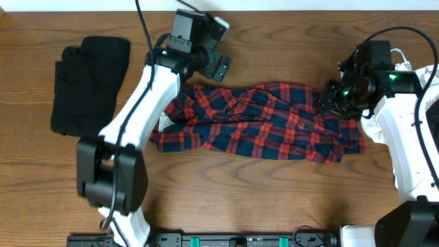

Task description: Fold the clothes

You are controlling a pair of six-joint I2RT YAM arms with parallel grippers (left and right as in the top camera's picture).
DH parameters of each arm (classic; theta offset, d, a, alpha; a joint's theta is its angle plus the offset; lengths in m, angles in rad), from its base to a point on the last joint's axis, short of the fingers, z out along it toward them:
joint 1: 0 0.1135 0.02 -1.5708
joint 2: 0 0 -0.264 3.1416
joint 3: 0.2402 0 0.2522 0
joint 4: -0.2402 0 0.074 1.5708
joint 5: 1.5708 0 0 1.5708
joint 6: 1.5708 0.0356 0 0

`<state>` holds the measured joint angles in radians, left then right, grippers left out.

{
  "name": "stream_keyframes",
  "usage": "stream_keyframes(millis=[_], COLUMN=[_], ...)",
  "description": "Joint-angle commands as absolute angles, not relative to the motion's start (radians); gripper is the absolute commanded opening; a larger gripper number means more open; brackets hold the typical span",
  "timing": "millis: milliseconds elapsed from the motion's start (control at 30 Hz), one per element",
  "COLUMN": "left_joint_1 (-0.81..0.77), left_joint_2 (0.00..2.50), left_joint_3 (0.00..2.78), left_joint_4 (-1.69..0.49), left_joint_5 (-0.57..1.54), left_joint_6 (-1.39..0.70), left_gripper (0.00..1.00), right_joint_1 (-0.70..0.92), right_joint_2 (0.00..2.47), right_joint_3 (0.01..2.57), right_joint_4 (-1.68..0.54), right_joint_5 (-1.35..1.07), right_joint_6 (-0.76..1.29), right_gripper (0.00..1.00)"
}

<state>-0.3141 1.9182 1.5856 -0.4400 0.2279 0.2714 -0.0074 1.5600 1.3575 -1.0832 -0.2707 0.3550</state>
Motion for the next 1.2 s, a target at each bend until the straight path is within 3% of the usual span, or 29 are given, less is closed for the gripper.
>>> stream_keyframes(millis=[0, 200, 300, 533, 667, 967, 1167], left_joint_1=[-0.286, -0.275, -0.275, -0.275, -0.275, -0.275, -0.275], left_joint_2=[1.973, 2.028, 2.028, 2.028, 2.028, 2.028, 2.027], left_joint_3=[1.592, 1.592, 1.592, 1.543, 1.520, 1.520, 1.521], left_joint_4=[-0.449, -0.523, -0.694, -0.908, -0.983, -0.964, -1.060], left_joint_5=[0.221, 0.218, 0.218, 0.220, 0.219, 0.219, 0.219], left_joint_6=[0.186, 0.181, 0.178, 0.120, 0.120, 0.120, 0.091], left_gripper=[0.99, 0.97, 0.89, 0.88, 0.69, 0.69, 0.53], right_joint_1=[0.002, 0.002, 0.000, 0.000, 0.000, 0.001, 0.001], right_joint_2=[1.539, 1.539, 1.539, 1.539, 1.539, 1.539, 1.539], right_joint_3=[1.356, 1.353, 1.353, 1.353, 1.353, 1.353, 1.353], right_joint_4=[-1.099, -1.092, -1.085, -1.073, -1.075, -1.071, -1.070], right_joint_5=[-0.215, -0.197, -0.178, -0.168, -0.168, -0.168, -0.168], right_joint_6=[0.339, 0.335, 0.335, 0.336, 0.336, 0.336, 0.336], right_gripper=[0.36, 0.36, 0.37, 0.37, 0.37, 0.36, 0.36])
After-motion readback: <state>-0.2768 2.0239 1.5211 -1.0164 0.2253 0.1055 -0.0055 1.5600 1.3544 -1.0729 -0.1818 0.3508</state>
